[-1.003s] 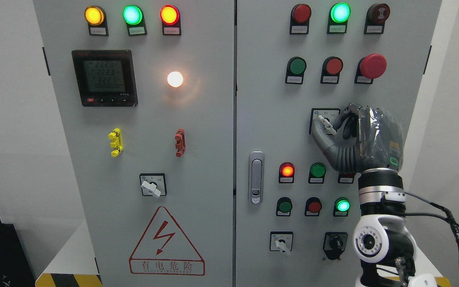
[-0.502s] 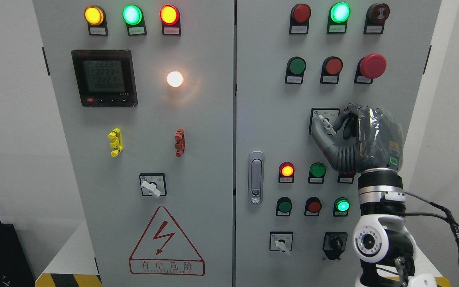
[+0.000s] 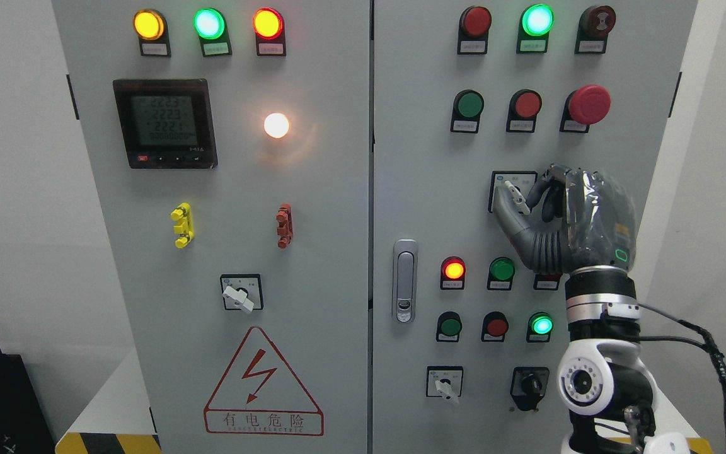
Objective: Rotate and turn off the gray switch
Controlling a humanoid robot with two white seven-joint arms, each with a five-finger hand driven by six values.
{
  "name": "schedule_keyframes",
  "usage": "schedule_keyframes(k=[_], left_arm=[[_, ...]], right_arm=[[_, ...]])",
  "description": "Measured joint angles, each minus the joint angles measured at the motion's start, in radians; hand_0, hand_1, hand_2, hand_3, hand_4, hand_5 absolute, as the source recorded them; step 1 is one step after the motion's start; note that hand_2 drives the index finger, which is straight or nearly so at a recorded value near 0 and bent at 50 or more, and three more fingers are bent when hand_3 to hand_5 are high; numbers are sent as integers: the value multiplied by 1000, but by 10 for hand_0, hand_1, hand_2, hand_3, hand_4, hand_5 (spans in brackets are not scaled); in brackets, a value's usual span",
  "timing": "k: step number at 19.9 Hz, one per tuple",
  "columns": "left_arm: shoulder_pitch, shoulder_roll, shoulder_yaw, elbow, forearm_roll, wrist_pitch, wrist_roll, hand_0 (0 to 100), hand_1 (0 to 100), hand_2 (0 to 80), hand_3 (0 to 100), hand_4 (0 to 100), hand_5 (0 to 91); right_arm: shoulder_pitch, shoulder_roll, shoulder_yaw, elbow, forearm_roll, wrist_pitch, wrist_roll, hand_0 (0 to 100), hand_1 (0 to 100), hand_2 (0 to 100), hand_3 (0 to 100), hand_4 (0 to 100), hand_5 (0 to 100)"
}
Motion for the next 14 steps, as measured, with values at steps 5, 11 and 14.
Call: schedule_keyframes(k=[5,11,14], left_arm=[[0,0,0,0,0,0,2,120,389,0,0,0,0],[0,0,0,0,0,0,2,120,389,0,0,0,0],[0,0,0,0,0,0,2,120,389,0,0,0,0]], right_arm=[[0,0,0,1,-1,-1,1,479,376,719,952,918,1000],[0,0,0,3,-1,-3,4,509,366,719,954,918,1000],[0,1,0,3,-1,-3,5,537,350,719,956,918,1000]])
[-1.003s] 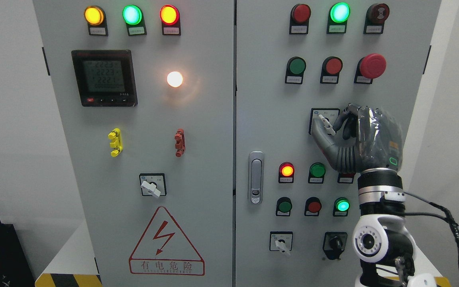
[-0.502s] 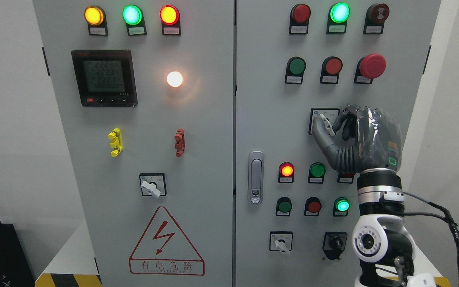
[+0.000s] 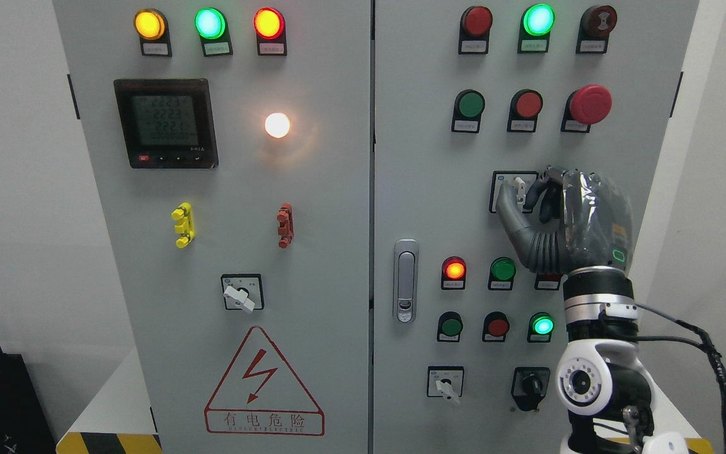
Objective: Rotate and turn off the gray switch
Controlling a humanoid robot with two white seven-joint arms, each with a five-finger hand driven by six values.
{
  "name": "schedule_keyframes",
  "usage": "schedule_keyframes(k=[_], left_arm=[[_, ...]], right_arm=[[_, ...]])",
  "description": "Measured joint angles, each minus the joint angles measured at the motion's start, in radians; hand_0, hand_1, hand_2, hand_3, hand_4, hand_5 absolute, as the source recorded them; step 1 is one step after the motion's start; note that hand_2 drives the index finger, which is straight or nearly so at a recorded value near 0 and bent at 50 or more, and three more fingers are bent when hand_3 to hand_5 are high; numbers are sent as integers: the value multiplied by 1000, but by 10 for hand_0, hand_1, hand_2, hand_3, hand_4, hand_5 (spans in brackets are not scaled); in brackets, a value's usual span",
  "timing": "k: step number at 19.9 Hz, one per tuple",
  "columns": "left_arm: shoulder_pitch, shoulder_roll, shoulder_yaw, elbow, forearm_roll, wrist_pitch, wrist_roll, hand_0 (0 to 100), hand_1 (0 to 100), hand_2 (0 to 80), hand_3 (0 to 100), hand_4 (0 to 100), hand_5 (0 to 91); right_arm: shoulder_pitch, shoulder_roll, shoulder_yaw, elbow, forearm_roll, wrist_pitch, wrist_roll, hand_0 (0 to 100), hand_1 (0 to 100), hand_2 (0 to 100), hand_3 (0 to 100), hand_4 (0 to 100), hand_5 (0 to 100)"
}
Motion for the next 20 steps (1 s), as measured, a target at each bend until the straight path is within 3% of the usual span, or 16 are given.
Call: schedule_keyframes(k=[12,20], left_arm=[[0,0,0,0,0,0,3,120,389,0,0,0,0],[0,0,0,0,0,0,0,120,389,0,0,0,0]], right_arm=[[0,0,0,-1,-1,0,-3,595,330,722,958,919,1000],[4,-1,0,-6,-3,-6,-4,514,348,719,958,920,1000]])
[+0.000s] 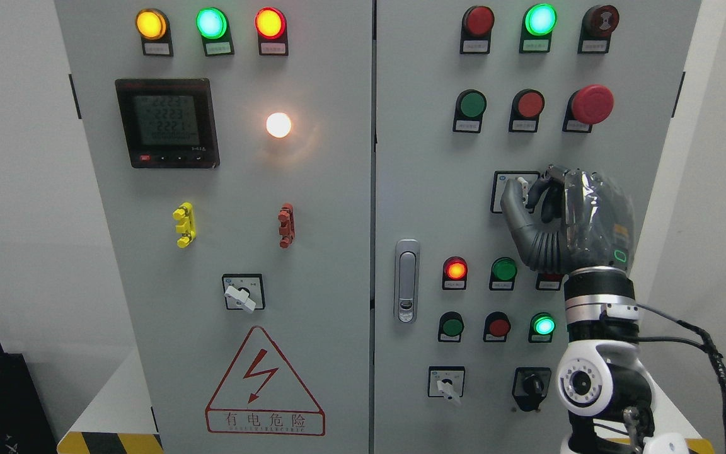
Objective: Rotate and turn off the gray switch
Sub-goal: 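Open the right hand fingers to release the switch handle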
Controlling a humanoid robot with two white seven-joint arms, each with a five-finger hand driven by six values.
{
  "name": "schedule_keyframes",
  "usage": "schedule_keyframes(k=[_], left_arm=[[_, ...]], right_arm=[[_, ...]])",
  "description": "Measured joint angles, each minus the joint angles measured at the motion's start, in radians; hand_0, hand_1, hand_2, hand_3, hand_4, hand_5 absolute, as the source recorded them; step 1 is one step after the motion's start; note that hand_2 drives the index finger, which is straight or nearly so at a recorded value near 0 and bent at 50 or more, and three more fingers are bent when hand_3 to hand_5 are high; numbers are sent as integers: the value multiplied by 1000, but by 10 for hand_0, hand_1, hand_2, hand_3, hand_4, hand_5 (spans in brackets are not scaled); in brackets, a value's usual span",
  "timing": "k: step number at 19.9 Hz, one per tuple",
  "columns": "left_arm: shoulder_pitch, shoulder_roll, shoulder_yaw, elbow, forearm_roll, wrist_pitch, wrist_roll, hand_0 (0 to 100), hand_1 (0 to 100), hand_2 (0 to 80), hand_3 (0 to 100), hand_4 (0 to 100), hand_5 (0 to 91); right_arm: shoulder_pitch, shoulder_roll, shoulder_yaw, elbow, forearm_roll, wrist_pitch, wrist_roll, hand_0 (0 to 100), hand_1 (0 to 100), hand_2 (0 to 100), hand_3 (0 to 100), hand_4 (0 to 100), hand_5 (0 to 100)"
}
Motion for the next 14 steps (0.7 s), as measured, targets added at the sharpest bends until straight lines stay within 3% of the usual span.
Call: schedule_keyframes(k=[14], left_arm=[[0,0,0,0,0,0,-1,120,389,0,0,0,0]], right_arm=[[18,-4,-20,-30,-2,-4,0,442,371,714,960,921,1000]])
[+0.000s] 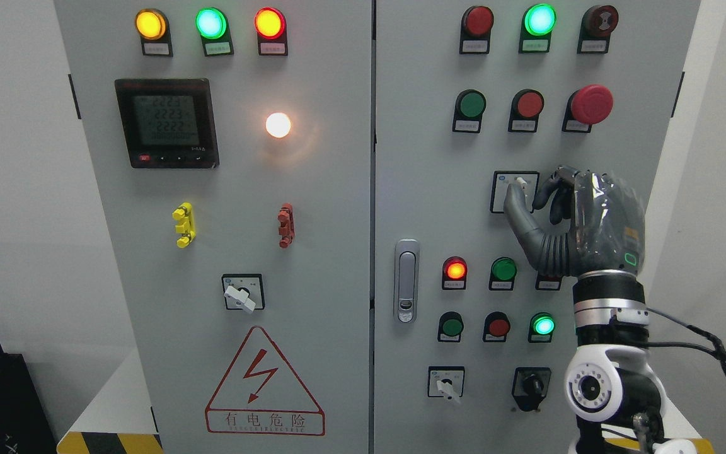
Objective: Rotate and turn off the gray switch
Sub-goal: 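Open the right hand fingers to release the switch handle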
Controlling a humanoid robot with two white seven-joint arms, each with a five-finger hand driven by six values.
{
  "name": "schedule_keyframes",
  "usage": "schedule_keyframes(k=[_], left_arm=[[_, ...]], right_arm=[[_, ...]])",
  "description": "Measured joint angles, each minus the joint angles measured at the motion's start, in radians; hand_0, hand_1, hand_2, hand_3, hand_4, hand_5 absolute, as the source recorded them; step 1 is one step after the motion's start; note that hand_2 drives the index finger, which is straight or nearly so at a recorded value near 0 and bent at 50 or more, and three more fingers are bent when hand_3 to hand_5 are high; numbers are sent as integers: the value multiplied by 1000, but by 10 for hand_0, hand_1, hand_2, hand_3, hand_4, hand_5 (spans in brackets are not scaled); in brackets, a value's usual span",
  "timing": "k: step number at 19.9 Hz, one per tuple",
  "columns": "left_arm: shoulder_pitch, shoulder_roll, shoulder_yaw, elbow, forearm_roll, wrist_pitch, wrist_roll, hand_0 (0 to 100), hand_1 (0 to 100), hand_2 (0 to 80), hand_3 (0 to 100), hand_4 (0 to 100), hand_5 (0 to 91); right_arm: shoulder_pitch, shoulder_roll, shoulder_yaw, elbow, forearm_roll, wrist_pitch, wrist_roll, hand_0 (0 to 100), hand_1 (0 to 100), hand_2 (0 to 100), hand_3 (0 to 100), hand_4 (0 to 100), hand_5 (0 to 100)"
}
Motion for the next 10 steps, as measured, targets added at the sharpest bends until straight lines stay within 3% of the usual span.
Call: schedule_keyframes(k=[6,10], left_arm=[[0,0,0,0,0,0,0,120,389,0,0,0,0],[0,0,0,0,0,0,-2,120,389,0,0,0,0]], right_arm=[[28,2,-10,-39,-4,-16,0,428,320,698,955,919,1000],[58,4,-22,-82,-21,-78,-15,399,284,576,946,859,969]])
